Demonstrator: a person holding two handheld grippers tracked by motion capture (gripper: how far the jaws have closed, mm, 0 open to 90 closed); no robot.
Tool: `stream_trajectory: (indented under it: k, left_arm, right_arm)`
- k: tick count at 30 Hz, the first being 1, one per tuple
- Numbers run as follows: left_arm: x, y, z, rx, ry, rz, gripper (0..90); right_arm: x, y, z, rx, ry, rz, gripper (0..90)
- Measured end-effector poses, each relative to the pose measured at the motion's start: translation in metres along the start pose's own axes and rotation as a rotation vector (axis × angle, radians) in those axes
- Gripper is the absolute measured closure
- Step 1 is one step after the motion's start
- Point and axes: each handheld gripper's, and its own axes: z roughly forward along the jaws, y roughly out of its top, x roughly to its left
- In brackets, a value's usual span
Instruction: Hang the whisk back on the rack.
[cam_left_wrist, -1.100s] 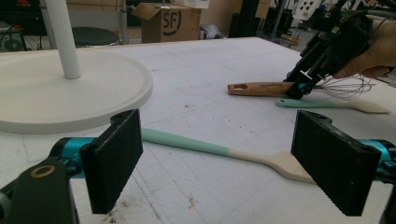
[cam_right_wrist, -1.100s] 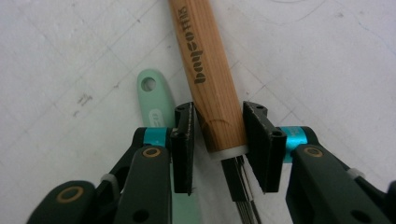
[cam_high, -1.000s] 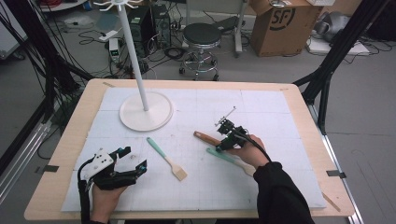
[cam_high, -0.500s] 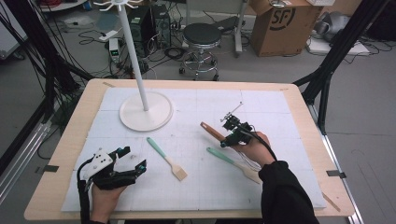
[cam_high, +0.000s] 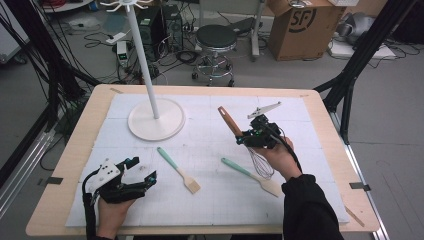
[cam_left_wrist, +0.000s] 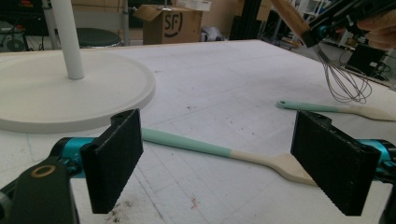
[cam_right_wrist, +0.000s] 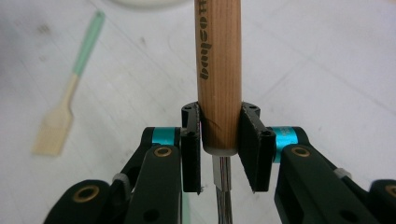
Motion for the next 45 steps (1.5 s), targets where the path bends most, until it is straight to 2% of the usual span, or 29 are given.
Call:
stream_trajectory:
  k: [2,5,11,14,16,21,24,27,37,40,44,45]
  left_arm:
    - [0.0,0.0,0.0,0.0,-0.002,0.0,17.3]
    - [0.0,0.0,0.0,-0.002,-0.005,0.001,17.3]
    - [-0.001,0.0,-0.001,-0.007,-0.008,0.001,17.2]
    - [0.0,0.0,-0.001,-0.009,-0.005,0.0,17.3]
    - [0.0,0.001,-0.002,-0.011,-0.006,-0.003,17.2]
    - [-0.001,0.001,-0.005,-0.017,-0.004,0.0,17.3]
    - [0.0,0.001,-0.005,-0.02,-0.004,-0.012,17.3]
    - [0.001,0.001,-0.005,-0.023,-0.005,-0.008,17.2]
    - [0.001,0.0,-0.004,-0.022,-0.012,-0.011,17.3]
    - [0.001,0.001,-0.005,-0.031,-0.012,-0.016,17.3]
    - [0.002,0.0,-0.007,-0.034,-0.013,-0.022,17.3]
    - [0.002,0.0,-0.007,-0.036,-0.013,-0.024,17.3]
  right_arm:
    - [0.001,0.002,-0.004,-0.055,0.009,-0.008,72.5]
    - [0.005,0.007,-0.01,-0.141,0.051,0.006,72.5]
    - [0.019,0.03,-0.017,-0.246,0.114,0.01,72.5]
    - [0.027,0.044,-0.018,-0.312,0.174,0.015,72.4]
    - [0.035,0.051,-0.018,-0.345,0.199,0.01,72.4]
    - [0.047,0.071,-0.013,-0.39,0.237,0.006,72.4]
    - [0.053,0.082,-0.011,-0.445,0.269,0.017,72.4]
    - [0.06,0.097,-0.008,-0.466,0.291,0.025,72.4]
    - [0.089,0.145,0.001,-0.508,0.325,-0.012,72.4]
    - [0.094,0.156,0.005,-0.513,0.338,-0.004,72.4]
    - [0.098,0.166,0.009,-0.552,0.385,0.009,72.4]
    - [0.098,0.168,0.01,-0.56,0.383,0.012,72.4]
